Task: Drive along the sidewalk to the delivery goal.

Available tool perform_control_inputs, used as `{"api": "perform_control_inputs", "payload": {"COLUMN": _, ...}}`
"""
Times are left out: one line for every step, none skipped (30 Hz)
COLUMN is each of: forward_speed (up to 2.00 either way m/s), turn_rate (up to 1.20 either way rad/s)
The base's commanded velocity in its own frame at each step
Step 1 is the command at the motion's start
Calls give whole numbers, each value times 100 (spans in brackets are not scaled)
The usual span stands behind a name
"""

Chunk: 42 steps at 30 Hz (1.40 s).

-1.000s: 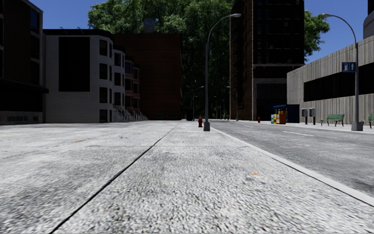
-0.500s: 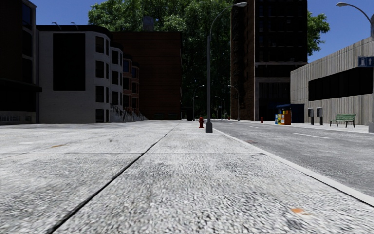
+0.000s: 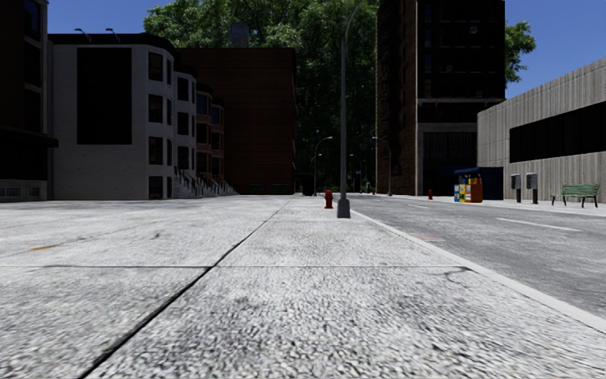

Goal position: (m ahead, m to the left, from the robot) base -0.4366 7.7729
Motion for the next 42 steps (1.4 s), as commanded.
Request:
{"api": "perform_control_inputs", "payload": {"forward_speed": 200, "turn_rate": 34}}
{"api": "perform_control_inputs", "payload": {"forward_speed": 200, "turn_rate": 46}}
{"api": "perform_control_inputs", "payload": {"forward_speed": 200, "turn_rate": 46}}
{"api": "perform_control_inputs", "payload": {"forward_speed": 200, "turn_rate": 49}}
{"api": "perform_control_inputs", "payload": {"forward_speed": 200, "turn_rate": 50}}
{"api": "perform_control_inputs", "payload": {"forward_speed": 200, "turn_rate": 51}}
{"api": "perform_control_inputs", "payload": {"forward_speed": 200, "turn_rate": 51}}
{"api": "perform_control_inputs", "payload": {"forward_speed": 200, "turn_rate": 52}}
{"api": "perform_control_inputs", "payload": {"forward_speed": 200, "turn_rate": 53}}
{"api": "perform_control_inputs", "payload": {"forward_speed": 200, "turn_rate": 54}}
{"api": "perform_control_inputs", "payload": {"forward_speed": 200, "turn_rate": 54}}
{"api": "perform_control_inputs", "payload": {"forward_speed": 200, "turn_rate": 54}}
{"api": "perform_control_inputs", "payload": {"forward_speed": 200, "turn_rate": 54}}
{"api": "perform_control_inputs", "payload": {"forward_speed": 200, "turn_rate": 54}}
{"api": "perform_control_inputs", "payload": {"forward_speed": 200, "turn_rate": 54}}
{"api": "perform_control_inputs", "payload": {"forward_speed": 200, "turn_rate": 54}}
{"api": "perform_control_inputs", "payload": {"forward_speed": 200, "turn_rate": 54}}
{"api": "perform_control_inputs", "payload": {"forward_speed": 200, "turn_rate": 54}}
{"api": "perform_control_inputs", "payload": {"forward_speed": 200, "turn_rate": 54}}
{"api": "perform_control_inputs", "payload": {"forward_speed": 200, "turn_rate": 70}}
{"api": "perform_control_inputs", "payload": {"forward_speed": 200, "turn_rate": 78}}
{"api": "perform_control_inputs", "payload": {"forward_speed": 200, "turn_rate": 82}}
{"api": "perform_control_inputs", "payload": {"forward_speed": 200, "turn_rate": 85}}
{"api": "perform_control_inputs", "payload": {"forward_speed": 200, "turn_rate": 87}}
{"api": "perform_control_inputs", "payload": {"forward_speed": 200, "turn_rate": 88}}
{"api": "perform_control_inputs", "payload": {"forward_speed": 200, "turn_rate": 88}}
{"api": "perform_control_inputs", "payload": {"forward_speed": 200, "turn_rate": 88}}
{"api": "perform_control_inputs", "payload": {"forward_speed": 200, "turn_rate": 88}}
{"api": "perform_control_inputs", "payload": {"forward_speed": 200, "turn_rate": 88}}
{"api": "perform_control_inputs", "payload": {"forward_speed": 200, "turn_rate": 89}}
{"api": "perform_control_inputs", "payload": {"forward_speed": 200, "turn_rate": 89}}
{"api": "perform_control_inputs", "payload": {"forward_speed": 200, "turn_rate": 92}}
{"api": "perform_control_inputs", "payload": {"forward_speed": 200, "turn_rate": 92}}
{"api": "perform_control_inputs", "payload": {"forward_speed": 200, "turn_rate": 94}}
{"api": "perform_control_inputs", "payload": {"forward_speed": 200, "turn_rate": 96}}
{"api": "perform_control_inputs", "payload": {"forward_speed": 200, "turn_rate": 98}}
{"api": "perform_control_inputs", "payload": {"forward_speed": 200, "turn_rate": 98}}
{"api": "perform_control_inputs", "payload": {"forward_speed": 200, "turn_rate": 98}}
{"api": "perform_control_inputs", "payload": {"forward_speed": 200, "turn_rate": 99}}
{"api": "perform_control_inputs", "payload": {"forward_speed": 200, "turn_rate": 99}}
{"api": "perform_control_inputs", "payload": {"forward_speed": 200, "turn_rate": 99}}
{"api": "perform_control_inputs", "payload": {"forward_speed": 200, "turn_rate": 99}}
